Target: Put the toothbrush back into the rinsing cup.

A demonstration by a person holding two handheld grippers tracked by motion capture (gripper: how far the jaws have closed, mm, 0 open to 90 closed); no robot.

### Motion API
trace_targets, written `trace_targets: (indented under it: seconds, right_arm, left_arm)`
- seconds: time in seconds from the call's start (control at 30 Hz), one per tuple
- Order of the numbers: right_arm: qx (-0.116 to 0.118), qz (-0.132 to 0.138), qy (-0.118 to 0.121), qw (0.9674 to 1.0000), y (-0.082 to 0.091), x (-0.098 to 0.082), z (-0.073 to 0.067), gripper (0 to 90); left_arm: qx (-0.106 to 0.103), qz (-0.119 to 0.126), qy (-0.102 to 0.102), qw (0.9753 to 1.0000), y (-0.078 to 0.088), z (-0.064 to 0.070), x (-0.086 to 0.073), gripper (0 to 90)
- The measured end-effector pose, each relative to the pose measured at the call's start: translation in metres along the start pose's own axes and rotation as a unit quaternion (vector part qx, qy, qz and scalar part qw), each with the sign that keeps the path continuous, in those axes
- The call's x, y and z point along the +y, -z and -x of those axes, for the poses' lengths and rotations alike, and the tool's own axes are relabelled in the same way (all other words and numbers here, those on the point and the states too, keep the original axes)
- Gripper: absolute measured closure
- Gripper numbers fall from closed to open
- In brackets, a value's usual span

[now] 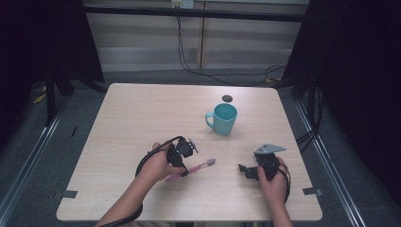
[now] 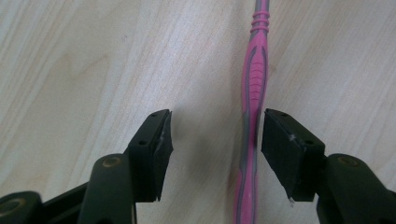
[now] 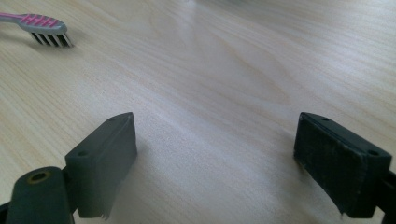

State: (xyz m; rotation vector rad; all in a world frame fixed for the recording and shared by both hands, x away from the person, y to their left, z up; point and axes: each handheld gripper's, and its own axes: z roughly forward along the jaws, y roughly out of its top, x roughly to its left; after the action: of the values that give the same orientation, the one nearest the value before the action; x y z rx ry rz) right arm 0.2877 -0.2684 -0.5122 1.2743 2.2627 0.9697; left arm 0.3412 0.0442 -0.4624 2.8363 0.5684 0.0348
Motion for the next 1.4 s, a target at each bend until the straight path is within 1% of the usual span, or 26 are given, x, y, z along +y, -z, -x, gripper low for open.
trace_targets:
  seconds: [0.07,0.2,0.23,0.3,0.37,0.43,0.5,0.57,0.6,0.67,0.73,0.77,0.83,0.9,0.93,0.97,1.13,1.2,1.27,1.3,1.33,1.4]
  right_arm:
    - [0.0,0.0,0.0,1.0,0.0,0.0,0.0,12.6]
    - [0.001,0.001,0.0,1.0,0.0,0.0,0.0,12.6]
    - [0.001,0.001,0.001,1.0,0.0,0.0,0.0,12.6]
    - [0.001,0.001,0.001,1.0,0.0,0.0,0.0,12.6]
    - [0.001,0.001,0.0,1.0,0.0,0.0,0.0,12.6]
    - [0.001,0.001,0.001,1.0,0.0,0.0,0.0,12.6]
    - [0.001,0.001,0.001,1.0,0.0,0.0,0.0,12.6]
    - [0.001,0.001,0.001,1.0,0.0,0.0,0.0,12.6]
    - [0.001,0.001,0.002,1.0,0.0,0.0,0.0,12.6]
    - [0.001,0.001,0.001,1.0,0.0,0.0,0.0,12.6]
    - [0.001,0.001,0.002,1.0,0.0,0.0,0.0,12.6]
    - [0.001,0.001,0.001,1.0,0.0,0.0,0.0,12.6]
    - [0.001,0.001,0.002,1.0,0.0,0.0,0.0,12.6]
    - [0.001,0.001,0.002,1.0,0.0,0.0,0.0,12.6]
    - [0.001,0.001,0.002,1.0,0.0,0.0,0.0,12.6]
    - [0.001,0.001,0.002,1.0,0.0,0.0,0.0,12.6]
    - [0.001,0.001,0.002,1.0,0.0,0.0,0.0,12.6]
    - [0.002,0.001,0.001,1.0,0.0,0.0,0.0,12.6]
    - [0.002,0.001,0.002,1.0,0.0,0.0,0.0,12.6]
    - [0.002,0.001,0.002,1.0,0.0,0.0,0.0,12.6]
    - [0.002,0.001,0.002,1.0,0.0,0.0,0.0,12.6]
    - [0.002,0.001,0.002,1.0,0.0,0.0,0.0,12.6]
  left_arm:
    - [-0.001,-0.002,0.005,1.0,-0.001,0.0,-0.001,43.8]
    - [-0.001,-0.009,0.003,1.0,-0.003,-0.001,-0.001,46.2]
    - [-0.003,-0.014,-0.004,0.9999,-0.005,0.0,0.0,46.7]
    - [-0.004,-0.017,-0.006,0.9998,-0.005,0.0,0.0,48.9]
    - [-0.009,-0.019,-0.003,0.9998,-0.006,0.0,0.001,50.6]
    - [-0.011,-0.022,0.0,0.9997,-0.006,0.001,0.003,54.1]
    - [-0.013,-0.029,-0.003,0.9995,-0.006,0.002,0.005,58.5]
    - [-0.013,-0.028,-0.003,0.9995,-0.006,0.003,0.006,61.5]
    - [-0.014,-0.032,-0.004,0.9994,-0.006,0.003,0.007,63.0]
    - [-0.013,-0.035,-0.001,0.9993,-0.006,0.004,0.008,66.9]
    - [-0.014,-0.044,-0.003,0.9989,-0.006,0.006,0.011,70.5]
    - [-0.014,-0.044,-0.003,0.9989,-0.006,0.006,0.011,71.9]
    - [-0.014,-0.053,-0.002,0.9985,-0.007,0.008,0.014,75.9]
    - [-0.014,-0.055,-0.003,0.9984,-0.008,0.009,0.016,81.0]
    - [-0.012,-0.06,-0.007,0.9981,-0.008,0.009,0.017,81.0]
    - [-0.012,-0.061,-0.007,0.998,-0.008,0.009,0.018,82.9]
    - [-0.016,-0.051,-0.011,0.9985,-0.008,0.009,0.016,83.8]
    - [-0.022,-0.04,-0.005,0.9989,-0.007,0.007,0.013,83.9]
    - [-0.027,-0.034,0.005,0.999,-0.007,0.005,0.012,84.0]
    - [-0.027,-0.034,0.005,0.999,-0.007,0.005,0.012,84.1]
    - [-0.03,-0.025,0.011,0.9992,-0.007,0.003,0.01,84.1]
    - [-0.032,-0.025,0.011,0.9991,-0.006,0.003,0.009,84.1]
